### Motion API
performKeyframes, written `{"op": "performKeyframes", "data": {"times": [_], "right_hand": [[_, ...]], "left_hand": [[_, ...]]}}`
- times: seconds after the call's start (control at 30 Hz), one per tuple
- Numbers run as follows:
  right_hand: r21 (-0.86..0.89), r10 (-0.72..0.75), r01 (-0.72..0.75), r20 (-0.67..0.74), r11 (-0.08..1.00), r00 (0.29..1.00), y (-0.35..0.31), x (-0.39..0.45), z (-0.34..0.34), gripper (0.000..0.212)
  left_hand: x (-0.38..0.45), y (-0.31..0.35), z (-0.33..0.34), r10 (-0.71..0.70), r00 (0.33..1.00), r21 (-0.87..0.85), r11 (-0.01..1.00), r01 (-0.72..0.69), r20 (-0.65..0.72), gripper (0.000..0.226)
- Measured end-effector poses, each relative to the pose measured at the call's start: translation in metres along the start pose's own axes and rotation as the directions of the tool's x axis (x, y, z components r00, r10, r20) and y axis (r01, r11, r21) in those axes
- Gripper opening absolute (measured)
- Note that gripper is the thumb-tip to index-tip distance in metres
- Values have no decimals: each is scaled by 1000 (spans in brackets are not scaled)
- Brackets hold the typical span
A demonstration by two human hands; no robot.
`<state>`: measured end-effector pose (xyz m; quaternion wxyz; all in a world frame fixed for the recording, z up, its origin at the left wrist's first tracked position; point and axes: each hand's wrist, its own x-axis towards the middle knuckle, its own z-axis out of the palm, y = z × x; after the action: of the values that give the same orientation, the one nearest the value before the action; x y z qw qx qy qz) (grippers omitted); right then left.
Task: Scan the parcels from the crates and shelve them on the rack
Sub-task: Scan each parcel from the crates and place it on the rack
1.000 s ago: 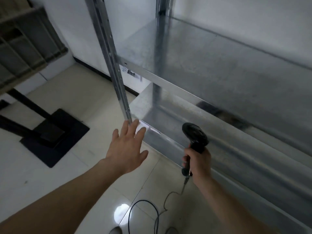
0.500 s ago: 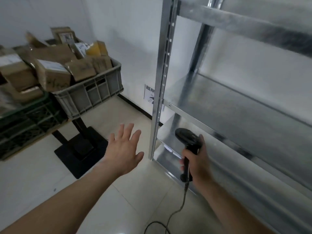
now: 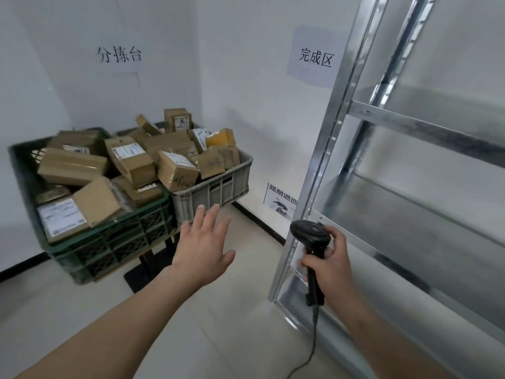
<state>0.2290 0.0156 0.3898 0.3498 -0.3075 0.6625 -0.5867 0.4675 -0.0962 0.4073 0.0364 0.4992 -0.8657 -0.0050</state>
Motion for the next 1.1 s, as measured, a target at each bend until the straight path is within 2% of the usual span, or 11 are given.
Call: {"op": "performKeyframes", "data": {"times": [0.2,0.47,0.67,0.93,1.0,1.1], "right_hand": [[-6,-48,48,44,999,998,-33,5,55,82],[-47,-126,143,251,989,960,-63,22,137,80],[-27,-153,179,404,984,902,-76,41,205,74],[-18,-180,223,523,975,833,-83,102,277,75],[-17,-174,217,536,976,826,-87,118,290,78],[9,-163,192,567,981,808,-90,141,307,81]], "left_hand": [[-3,-42,-29,-75,995,-31,997,73,-72,79],[1,-99,-42,-184,975,-63,982,178,-125,77],[8,-156,-45,-298,948,-101,953,287,-111,75],[65,-208,-61,-444,889,-259,876,406,-109,74],[89,-216,-62,-507,856,-309,833,458,-100,71],[127,-227,-58,-637,770,-392,718,575,-36,68]]}}
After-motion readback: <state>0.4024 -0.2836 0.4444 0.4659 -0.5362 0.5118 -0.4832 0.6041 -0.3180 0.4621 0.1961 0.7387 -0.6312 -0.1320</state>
